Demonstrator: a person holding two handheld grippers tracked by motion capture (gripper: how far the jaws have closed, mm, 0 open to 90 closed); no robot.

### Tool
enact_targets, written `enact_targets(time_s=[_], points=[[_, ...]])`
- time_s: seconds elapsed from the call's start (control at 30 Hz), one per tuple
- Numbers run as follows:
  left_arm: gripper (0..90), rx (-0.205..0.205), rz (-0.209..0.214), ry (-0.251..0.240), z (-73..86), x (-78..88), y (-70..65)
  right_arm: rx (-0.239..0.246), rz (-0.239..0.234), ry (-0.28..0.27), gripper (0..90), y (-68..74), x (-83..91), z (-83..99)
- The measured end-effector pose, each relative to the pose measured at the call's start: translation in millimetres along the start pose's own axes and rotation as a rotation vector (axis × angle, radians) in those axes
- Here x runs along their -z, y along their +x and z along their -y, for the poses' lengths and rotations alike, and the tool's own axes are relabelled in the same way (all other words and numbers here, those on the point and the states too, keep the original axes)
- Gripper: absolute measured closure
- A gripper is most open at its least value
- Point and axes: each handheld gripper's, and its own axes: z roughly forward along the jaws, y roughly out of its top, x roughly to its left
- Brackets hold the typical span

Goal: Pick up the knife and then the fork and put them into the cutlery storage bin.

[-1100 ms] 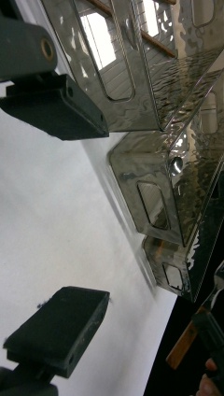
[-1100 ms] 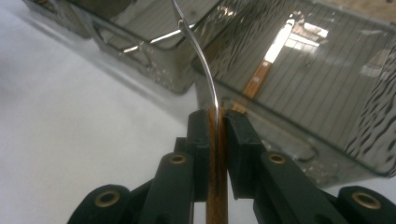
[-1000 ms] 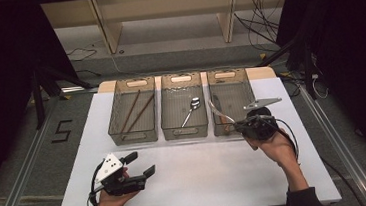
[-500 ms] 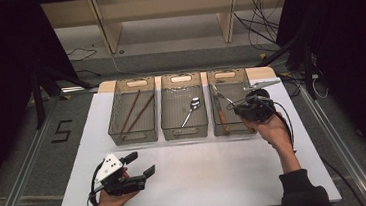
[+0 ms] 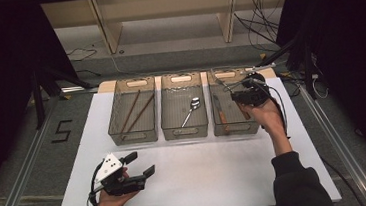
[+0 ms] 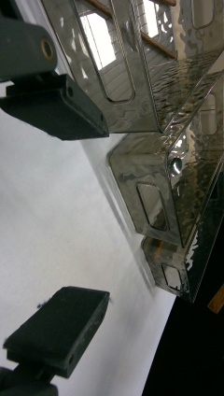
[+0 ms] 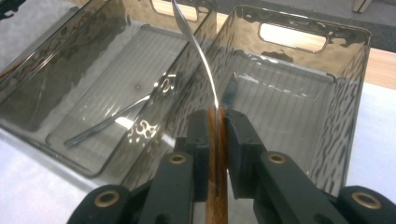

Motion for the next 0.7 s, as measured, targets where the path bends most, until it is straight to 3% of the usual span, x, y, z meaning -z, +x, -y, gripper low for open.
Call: enact_targets(time_s=[0.7], points=[[17.2,0.002,0.000,0.000,0.1,-0.2,0.2,-0.085,0.062,0.054,81.1,-14.4,-30.7,-8.1]])
